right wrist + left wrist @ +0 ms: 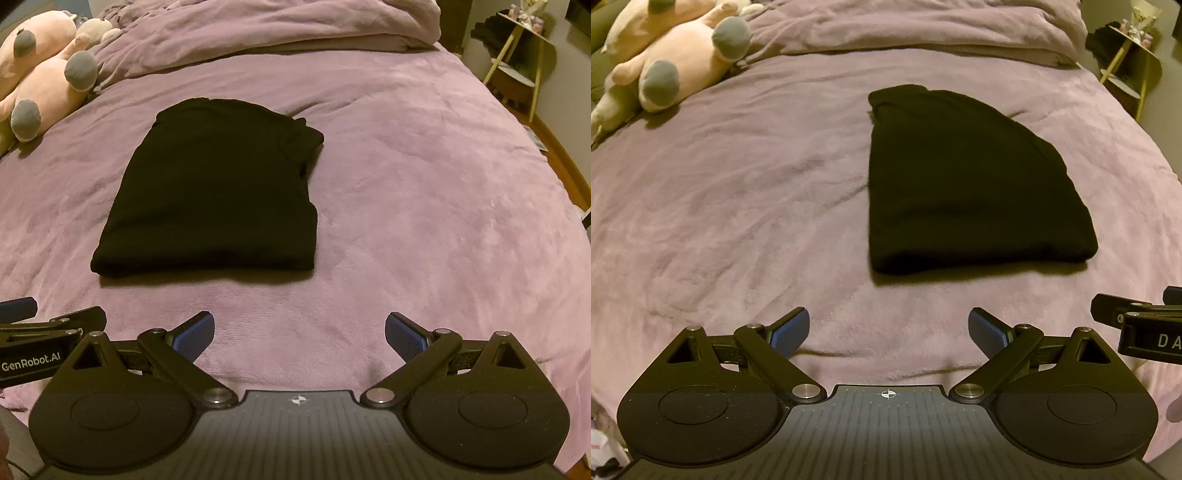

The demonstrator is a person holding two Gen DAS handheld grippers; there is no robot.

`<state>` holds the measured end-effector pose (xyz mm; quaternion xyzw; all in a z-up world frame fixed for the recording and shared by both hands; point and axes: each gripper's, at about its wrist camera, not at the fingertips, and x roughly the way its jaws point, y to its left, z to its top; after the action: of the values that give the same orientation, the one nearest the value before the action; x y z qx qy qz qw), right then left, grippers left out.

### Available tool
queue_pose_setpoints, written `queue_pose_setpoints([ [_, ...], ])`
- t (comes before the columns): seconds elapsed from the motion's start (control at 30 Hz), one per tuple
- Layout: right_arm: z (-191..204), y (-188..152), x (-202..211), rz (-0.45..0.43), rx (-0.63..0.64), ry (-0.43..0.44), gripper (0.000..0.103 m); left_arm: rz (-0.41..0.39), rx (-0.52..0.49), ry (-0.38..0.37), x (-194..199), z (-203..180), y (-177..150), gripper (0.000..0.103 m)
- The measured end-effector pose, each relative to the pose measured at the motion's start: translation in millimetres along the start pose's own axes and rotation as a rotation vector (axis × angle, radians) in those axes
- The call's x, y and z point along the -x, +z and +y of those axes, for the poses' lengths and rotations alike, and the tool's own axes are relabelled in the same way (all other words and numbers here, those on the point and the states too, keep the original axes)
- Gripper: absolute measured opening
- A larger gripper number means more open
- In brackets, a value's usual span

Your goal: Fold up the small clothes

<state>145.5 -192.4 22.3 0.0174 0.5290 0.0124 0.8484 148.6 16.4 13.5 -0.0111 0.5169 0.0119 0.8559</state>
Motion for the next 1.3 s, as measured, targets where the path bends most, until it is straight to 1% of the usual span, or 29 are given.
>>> queue_pose_setpoints([
  [0.73,-3.5,-2.6,-2.8,0.005,-0.013,0.007,0.099,0.0,-0.015,-0.001,0.7,-4.6,0.8,0.097],
  [1.3,-2.6,-2.9,-3.0,0.003,-0.016,0.012,0.099,0.007,-0.027,-0.022,-2.3,-3.9,1.4,0.097],
])
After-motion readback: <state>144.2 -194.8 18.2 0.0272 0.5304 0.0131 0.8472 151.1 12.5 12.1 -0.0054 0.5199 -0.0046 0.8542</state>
